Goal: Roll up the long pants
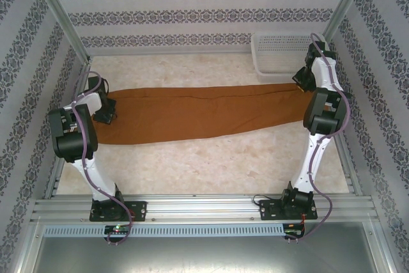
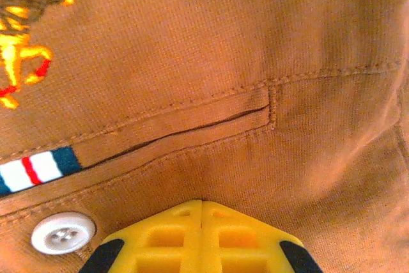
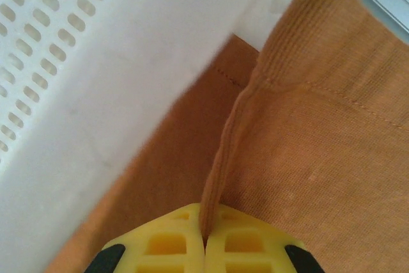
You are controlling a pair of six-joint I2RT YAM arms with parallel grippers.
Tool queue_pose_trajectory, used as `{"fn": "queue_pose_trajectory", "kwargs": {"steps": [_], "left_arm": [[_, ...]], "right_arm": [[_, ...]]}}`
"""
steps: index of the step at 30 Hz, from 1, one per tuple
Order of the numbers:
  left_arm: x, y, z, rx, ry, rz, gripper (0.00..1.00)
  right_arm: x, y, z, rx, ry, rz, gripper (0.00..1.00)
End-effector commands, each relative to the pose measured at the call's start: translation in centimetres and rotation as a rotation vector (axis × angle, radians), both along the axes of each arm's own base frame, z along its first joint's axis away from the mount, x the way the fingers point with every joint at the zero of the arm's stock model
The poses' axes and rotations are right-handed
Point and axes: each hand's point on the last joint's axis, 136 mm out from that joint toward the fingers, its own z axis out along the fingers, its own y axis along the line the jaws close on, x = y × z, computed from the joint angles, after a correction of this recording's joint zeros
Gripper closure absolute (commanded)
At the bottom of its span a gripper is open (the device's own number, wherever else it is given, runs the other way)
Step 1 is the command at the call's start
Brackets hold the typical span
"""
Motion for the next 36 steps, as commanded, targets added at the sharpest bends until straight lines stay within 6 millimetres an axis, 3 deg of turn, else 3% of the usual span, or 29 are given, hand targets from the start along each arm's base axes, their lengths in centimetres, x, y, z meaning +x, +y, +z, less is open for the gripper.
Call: {"fn": "queue_pose_trajectory", "kwargs": {"steps": [1,7,12,19,27,28,30,31,32,33,34,36], "left_arm": [[-5.7,1.5,-1.1,0.091,0.197,0.105,1.0],[-11.8,3.0,0.5,0.178,0.286,0.203,1.0],[-13.8,4.6,2.1,0.21,0.262,0.233,1.0],[-10.4,5.8,4.4,0.223,0.159,0.214,1.0],[-6.8,6.4,7.0,0.214,0.017,0.212,1.0],[-6.6,6.4,7.2,0.213,0.009,0.208,0.98],[-6.2,6.4,7.5,0.213,-0.014,0.193,0.84],[-5.9,6.3,7.8,0.212,-0.028,0.184,0.68],[-5.6,6.3,7.9,0.213,-0.042,0.174,0.42],[-5.3,6.2,8.1,0.213,-0.058,0.16,0.07],[-5.1,6.1,8.3,0.211,-0.072,0.147,0.0],[-4.8,5.8,8.7,0.197,-0.097,0.134,0.0]], "right_arm": [[-0.5,-0.8,2.6,-0.027,-0.064,-0.002,1.0],[-2.2,-1.5,2.9,-0.02,-0.082,-0.017,1.0],[-2.6,-1.6,3.5,-0.017,-0.101,-0.014,1.0],[-1.0,-0.9,4.8,0.002,-0.151,-0.007,1.0],[3.0,0.0,6.5,-0.021,-0.206,0.029,1.0],[3.3,0.0,6.3,-0.025,-0.2,0.032,0.96],[3.6,0.1,5.2,-0.023,-0.168,0.038,0.56],[3.7,0.2,4.9,-0.018,-0.155,0.041,0.37],[3.5,0.2,4.5,-0.02,-0.136,0.043,0.24],[3.4,0.2,4.5,-0.03,-0.125,0.045,0.12],[3.3,0.2,4.5,-0.048,-0.119,0.058,0.07],[3.1,0.3,5.1,-0.08,-0.127,0.083,0.06]]}}
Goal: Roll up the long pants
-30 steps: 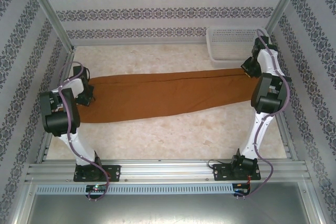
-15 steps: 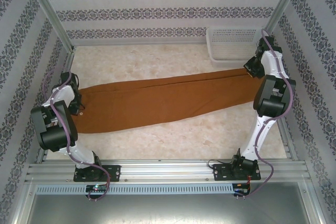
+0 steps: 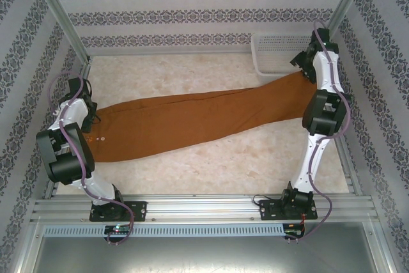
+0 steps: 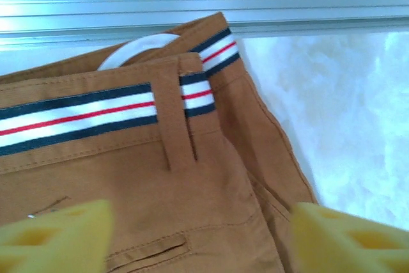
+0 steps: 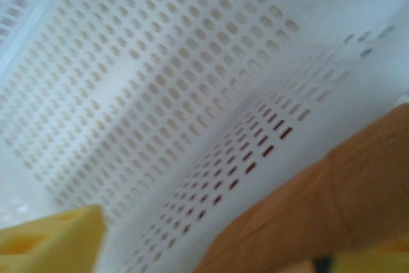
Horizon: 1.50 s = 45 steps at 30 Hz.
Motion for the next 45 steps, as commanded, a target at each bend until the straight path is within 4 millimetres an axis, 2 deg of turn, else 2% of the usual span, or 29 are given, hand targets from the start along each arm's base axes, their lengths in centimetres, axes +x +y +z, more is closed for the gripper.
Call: {"fn": "queue_pose_trajectory", "kwargs": {"steps": [1,2,4,5,6,7,8,9,11,12,14,15,22,23,24,25,26,27,31,36,38,41,45], "left_arm": [[1.2,-0.2,2.1,0.007,-0.088,-0.056,0.0],[1.3,-0.4,2.3,0.002,-0.096,-0.063,0.06],[1.4,-0.9,2.8,-0.005,-0.117,-0.076,0.44],[1.4,-1.1,3.0,-0.004,-0.12,-0.08,0.69],[1.4,-1.4,3.3,-0.006,-0.129,-0.088,0.97],[1.6,-1.7,3.7,-0.007,-0.144,-0.101,1.0],[1.7,-2.0,3.8,-0.016,-0.154,-0.11,1.0],[1.8,-2.6,4.0,-0.026,-0.168,-0.12,1.0],[2.0,-3.6,4.3,-0.035,-0.193,-0.138,1.0],[2.2,-4.1,4.5,-0.033,-0.2,-0.153,1.0],[2.5,-4.9,4.9,-0.021,-0.205,-0.174,1.0],[2.6,-5.1,5.0,-0.019,-0.207,-0.178,1.0],[3.0,-5.7,5.4,-0.03,-0.215,-0.196,0.95],[2.9,-5.8,5.6,-0.028,-0.217,-0.198,0.95],[2.9,-5.9,5.6,-0.027,-0.218,-0.204,0.96],[2.8,-6.1,5.7,-0.028,-0.221,-0.208,1.0],[2.8,-6.4,5.7,-0.034,-0.225,-0.218,1.0],[3.0,-6.9,5.5,-0.047,-0.233,-0.236,1.0],[3.1,-10.2,2.9,-0.119,-0.22,-0.276,1.0],[3.0,-13.8,-1.9,-0.189,-0.145,-0.286,1.0],[3.1,-14.2,-3.6,-0.172,-0.1,-0.281,1.0],[3.1,-13.5,-5.7,-0.15,-0.013,-0.25,1.0],[3.7,-11.5,-6.7,-0.082,0.089,-0.228,1.0]], "right_arm": [[-1.5,0.0,0.3,-0.067,0.049,0.033,0.06],[-1.9,-0.1,0.6,-0.074,0.048,0.035,0.08],[-2.6,-0.1,1.9,-0.095,0.025,0.049,0.13],[-3.0,0.0,2.6,-0.104,0.01,0.06,0.18],[-3.5,0.0,3.1,-0.112,-0.001,0.068,0.28],[-3.8,0.1,3.7,-0.119,-0.018,0.077,0.55],[-4.4,0.1,4.2,-0.127,-0.026,0.083,0.96],[-5.0,0.2,4.6,-0.132,-0.028,0.087,1.0],[-5.9,0.6,5.2,-0.138,-0.038,0.103,1.0],[-6.4,0.7,5.4,-0.144,-0.042,0.105,0.83],[-6.9,0.9,5.7,-0.158,-0.056,0.126,0.22],[-7.3,0.8,5.8,-0.169,-0.049,0.125,0.03],[-9.0,1.0,5.8,-0.163,-0.022,0.135,0.03],[-9.3,1.2,5.7,-0.154,-0.02,0.142,0.08],[-9.6,1.7,5.7,-0.14,-0.027,0.156,0.2],[-10.1,2.1,5.3,-0.126,-0.028,0.167,0.54],[-10.5,2.5,5.1,-0.121,-0.027,0.174,0.91],[-11.1,2.8,4.6,-0.122,-0.015,0.182,1.0],[-13.0,3.6,1.8,-0.12,0.062,0.211,1.0],[-13.7,3.9,-1.8,-0.086,0.133,0.226,1.0],[-13.8,3.9,-3.5,-0.077,0.177,0.236,1.0],[-13.7,3.5,-5.5,-0.076,0.238,0.236,1.0],[-13.0,3.2,-7.3,-0.073,0.27,0.243,0.97]]}}
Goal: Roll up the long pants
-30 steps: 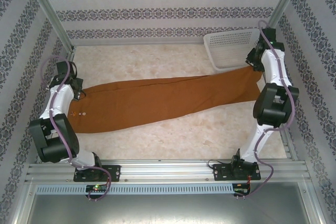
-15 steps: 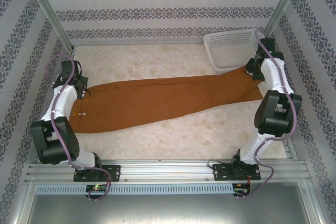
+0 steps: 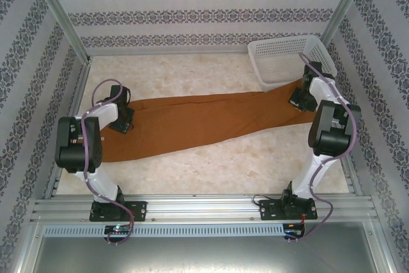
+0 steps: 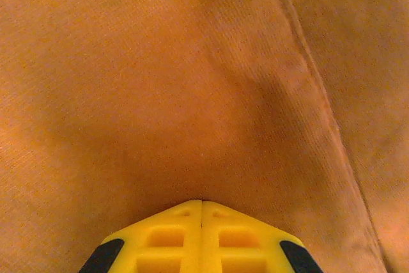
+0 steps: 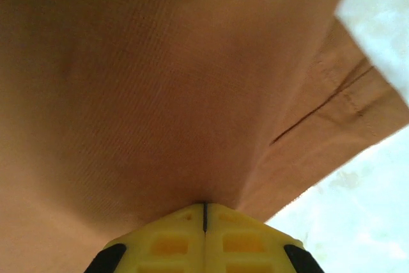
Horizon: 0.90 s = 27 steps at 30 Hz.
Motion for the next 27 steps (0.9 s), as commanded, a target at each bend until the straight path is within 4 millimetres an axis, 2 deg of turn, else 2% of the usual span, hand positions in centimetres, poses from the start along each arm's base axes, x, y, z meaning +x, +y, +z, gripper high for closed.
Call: {"fn": "queue_pose_trajectory", "kwargs": {"steps": [1,6,8,14,20,22,24,25,26,27], "left_arm": [[0.7,2.8,-0.2,0.096,0.048,0.06,1.0],[1.8,5.6,-1.1,0.092,0.075,0.11,1.0],[2.4,6.8,-1.0,0.093,0.079,0.117,1.0],[3.8,9.5,-0.3,0.1,0.073,0.124,1.0],[4.7,10.1,0.1,0.085,0.062,0.098,1.0],[4.9,10.0,0.3,0.079,0.051,0.092,1.0],[5.1,9.6,0.5,0.062,0.034,0.081,1.0],[5.4,9.4,0.7,0.05,0.016,0.068,0.98],[5.8,9.0,1.1,0.035,-0.009,0.052,0.86],[6.2,8.7,1.5,0.02,-0.033,0.038,0.63]], "right_arm": [[1.2,-0.1,-0.4,-0.019,0.01,0.031,0.96],[0.7,0.0,-2.2,-0.012,0.088,0.063,0.95],[-0.2,0.2,-2.8,-0.004,0.124,0.069,1.0],[-4.0,1.4,-3.1,0.019,0.177,0.063,1.0],[-7.4,2.1,-3.5,0.029,0.225,0.064,1.0],[-7.8,2.1,-2.9,0.028,0.221,0.064,1.0],[-8.1,2.3,-1.5,0.032,0.209,0.069,1.0],[-8.0,2.2,-0.4,0.026,0.193,0.07,1.0],[-7.8,2.1,0.9,0.015,0.167,0.069,0.99],[-7.5,1.8,2.2,0.003,0.136,0.067,0.83]]}}
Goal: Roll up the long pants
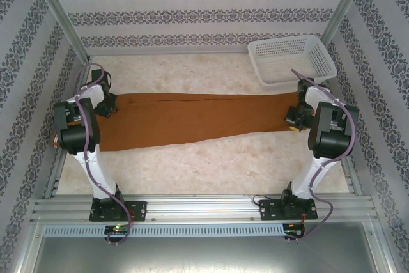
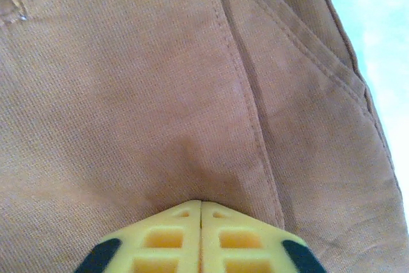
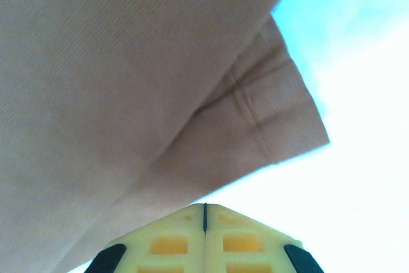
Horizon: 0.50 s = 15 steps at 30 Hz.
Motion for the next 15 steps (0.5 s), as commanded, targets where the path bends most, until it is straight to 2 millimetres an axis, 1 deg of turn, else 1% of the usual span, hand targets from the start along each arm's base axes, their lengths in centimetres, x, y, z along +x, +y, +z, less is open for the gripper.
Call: {"fn": "queue_pose_trajectory", "kwargs": {"steps": [1,2,3,4,5,6,9,10,12,15], "left_arm": [[1.0,-0.5,1.4,-0.034,-0.069,-0.058,0.28],[1.4,-0.7,1.9,-0.043,-0.095,-0.07,0.01],[1.7,-1.0,2.5,-0.053,-0.117,-0.074,0.0],[1.9,-1.2,2.8,-0.062,-0.131,-0.082,0.0],[2.1,-1.5,3.3,-0.071,-0.151,-0.086,0.0],[2.3,-1.7,3.8,-0.08,-0.172,-0.09,0.0],[2.5,-2.3,5.0,-0.1,-0.227,-0.093,0.0],[2.5,-2.4,5.3,-0.103,-0.24,-0.095,0.0],[2.5,-2.7,6.0,-0.11,-0.264,-0.099,0.0],[2.1,-2.8,6.6,-0.109,-0.277,-0.097,0.0]], "right_arm": [[0.7,-0.7,5.9,-0.042,-0.112,0.006,0.55],[1.3,-1.1,7.3,-0.05,-0.149,-0.001,0.28],[1.9,-1.4,8.6,-0.057,-0.18,-0.005,0.13],[2.6,-1.8,9.8,-0.064,-0.209,-0.011,0.07],[3.4,-2.3,10.8,-0.07,-0.23,-0.019,0.05],[4.2,-3.0,11.2,-0.075,-0.23,-0.028,0.03],[6.1,-4.7,11.1,-0.089,-0.206,-0.032,0.02],[6.9,-5.3,10.3,-0.091,-0.187,-0.03,0.02],[7.7,-5.9,8.7,-0.087,-0.147,-0.025,0.02],[8.4,-6.4,6.0,-0.057,-0.096,-0.035,0.02]]}}
